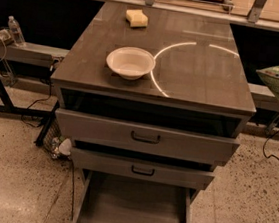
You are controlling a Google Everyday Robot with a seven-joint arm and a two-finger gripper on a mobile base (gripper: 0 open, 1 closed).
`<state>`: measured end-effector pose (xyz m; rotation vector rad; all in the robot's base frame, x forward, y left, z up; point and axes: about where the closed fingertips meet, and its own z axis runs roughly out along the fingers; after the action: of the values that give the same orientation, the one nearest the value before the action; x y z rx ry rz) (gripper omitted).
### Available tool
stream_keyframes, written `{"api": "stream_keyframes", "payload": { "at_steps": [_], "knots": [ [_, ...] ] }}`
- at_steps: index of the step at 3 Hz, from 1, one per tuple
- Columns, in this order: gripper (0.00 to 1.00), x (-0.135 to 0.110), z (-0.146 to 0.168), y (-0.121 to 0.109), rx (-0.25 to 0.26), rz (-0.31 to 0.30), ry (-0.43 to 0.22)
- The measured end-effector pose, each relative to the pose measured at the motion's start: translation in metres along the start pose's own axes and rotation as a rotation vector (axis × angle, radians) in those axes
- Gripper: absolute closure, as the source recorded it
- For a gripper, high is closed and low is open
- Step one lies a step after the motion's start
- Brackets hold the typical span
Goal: Place green jalapeno chip bag into bottom drawer
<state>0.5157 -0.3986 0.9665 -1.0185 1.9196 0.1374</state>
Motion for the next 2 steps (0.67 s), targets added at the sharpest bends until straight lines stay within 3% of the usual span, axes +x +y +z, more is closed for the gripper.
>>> {"api": "stream_keyframes", "payload": {
  "at_steps": [2],
  "knots": [
    [1.00,0.104,-0.038,0.063,-0.247,-0.092,0.010]
  ]
}}
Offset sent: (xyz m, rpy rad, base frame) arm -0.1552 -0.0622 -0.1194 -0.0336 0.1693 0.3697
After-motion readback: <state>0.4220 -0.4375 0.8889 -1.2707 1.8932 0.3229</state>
